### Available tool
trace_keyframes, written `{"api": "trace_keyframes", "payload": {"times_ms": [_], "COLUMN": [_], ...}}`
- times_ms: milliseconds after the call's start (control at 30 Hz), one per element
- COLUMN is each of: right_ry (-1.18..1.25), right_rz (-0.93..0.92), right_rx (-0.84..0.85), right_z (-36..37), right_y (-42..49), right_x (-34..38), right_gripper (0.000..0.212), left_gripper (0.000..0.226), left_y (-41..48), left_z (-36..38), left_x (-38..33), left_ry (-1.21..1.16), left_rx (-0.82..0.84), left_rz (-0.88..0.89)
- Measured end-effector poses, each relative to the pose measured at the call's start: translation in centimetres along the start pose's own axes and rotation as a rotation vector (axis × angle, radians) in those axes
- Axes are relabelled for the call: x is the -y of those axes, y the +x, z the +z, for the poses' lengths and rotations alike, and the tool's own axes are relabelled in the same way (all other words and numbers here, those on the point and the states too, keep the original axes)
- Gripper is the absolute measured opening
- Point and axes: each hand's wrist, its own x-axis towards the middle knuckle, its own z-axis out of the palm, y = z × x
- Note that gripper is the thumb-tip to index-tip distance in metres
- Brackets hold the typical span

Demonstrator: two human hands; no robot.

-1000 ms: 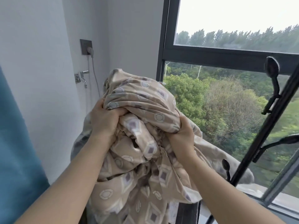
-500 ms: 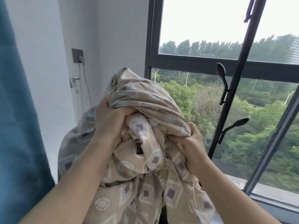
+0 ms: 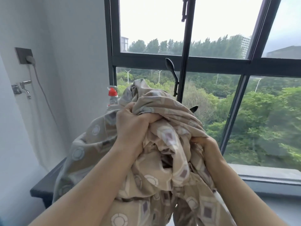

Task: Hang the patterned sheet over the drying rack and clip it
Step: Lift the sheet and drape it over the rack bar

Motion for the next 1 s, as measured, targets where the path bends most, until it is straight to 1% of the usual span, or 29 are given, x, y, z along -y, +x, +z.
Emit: {"api": "trace_keyframes", "payload": {"times_ms": [67, 100, 167, 200, 233, 267, 333, 367, 400, 433, 467, 500, 533, 600, 633, 667, 700, 733, 767, 833, 900, 967, 1000], "right_ry": [0.064, 0.101, 0.132, 0.129, 0.133, 0.128, 0.16, 0.165, 0.157, 0.141, 0.133, 0.109, 0.077, 0.043, 0.031, 0.047, 0.05, 0.035, -0.035, -0.281, -0.429, -0.512, -0.531], "right_rz": [0.03, 0.029, 0.008, -0.02, -0.06, -0.083, -0.094, -0.089, -0.067, -0.039, 0.004, 0.052, 0.075, 0.105, 0.13, 0.161, 0.181, 0.187, 0.175, 0.118, 0.073, 0.013, -0.011], "right_rx": [-0.007, -0.005, -0.017, -0.037, -0.053, -0.057, -0.039, -0.03, -0.022, 0.015, 0.037, 0.058, 0.072, 0.051, 0.022, 0.057, 0.077, 0.105, 0.088, 0.012, -0.033, -0.087, -0.135], "right_z": [-0.9, -1.6, -2.4, -2.7, -3.3, -3.7, -4.5, -5.3, -6.0, -6.7, -7.5, -8.2, -8.9, -9.8, -10.3, -11.0, -11.4, -11.5, -11.8, -12.3, -12.9, -13.7, -13.8], "right_y": [0.1, 0.5, 0.9, 0.9, 1.2, 1.2, 1.4, 1.6, 1.8, 1.8, 1.9, 1.7, 1.4, 0.1, -0.5, -1.1, -1.8, -2.5, -2.9, -3.9, -5.1, -5.5, -5.9], "right_x": [1.3, 1.8, 2.9, 3.5, 4.0, 4.5, 5.4, 5.7, 5.9, 6.1, 6.2, 6.5, 6.7, 7.1, 7.2, 7.2, 7.3, 7.4, 7.4, 7.6, 8.4, 9.3, 10.0], "right_gripper": [0.023, 0.032, 0.056, 0.062, 0.062, 0.056, 0.022, 0.012, 0.009, 0.022, 0.042, 0.055, 0.055, 0.031, 0.031, 0.035, 0.038, 0.039, 0.035, 0.02, 0.007, 0.015, 0.016], "left_gripper": [0.046, 0.046, 0.037, 0.032, 0.03, 0.033, 0.055, 0.062, 0.058, 0.045, 0.032, 0.025, 0.022, 0.026, 0.031, 0.034, 0.03, 0.02, 0.01, 0.021, 0.027, 0.027, 0.024], "left_y": [0.1, 0.2, 0.3, 0.4, 0.5, 0.6, 0.6, 0.4, 0.1, -0.3, -0.9, -1.4, -1.6, -1.1, -0.3, 0.7, 1.4, 1.9, 2.1, 2.1, 1.2, 0.9, 0.9], "left_z": [1.5, 2.3, 3.9, 4.8, 5.7, 6.5, 7.9, 8.5, 9.0, 9.5, 10.0, 10.4, 10.9, 11.9, 12.5, 13.1, 13.7, 14.3, 15.1, 16.7, 18.2, 19.2, 19.6], "left_x": [-0.6, -0.8, -1.1, -1.1, -1.0, -0.8, -0.3, -0.1, 0.3, 0.8, 1.3, 1.9, 2.4, 2.9, 3.1, 3.2, 3.1, 3.0, 3.1, 3.4, 3.2, 3.1, 2.9], "left_ry": [0.032, 0.056, 0.118, 0.145, 0.175, 0.202, 0.23, 0.219, 0.203, 0.202, 0.2, 0.186, 0.151, 0.07, 0.033, 0.014, 0.009, 0.027, 0.046, 0.1, 0.124, 0.119, 0.106], "left_rx": [0.107, 0.158, 0.211, 0.218, 0.214, 0.209, 0.205, 0.202, 0.203, 0.2, 0.188, 0.175, 0.183, 0.23, 0.257, 0.295, 0.335, 0.368, 0.407, 0.52, 0.627, 0.719, 0.767], "left_rz": [-0.015, -0.027, -0.027, -0.02, -0.017, -0.018, -0.032, -0.048, -0.044, -0.038, -0.029, -0.036, -0.06, -0.224, -0.335, -0.456, -0.554, -0.626, -0.678, -0.712, -0.713, -0.699, -0.68]}}
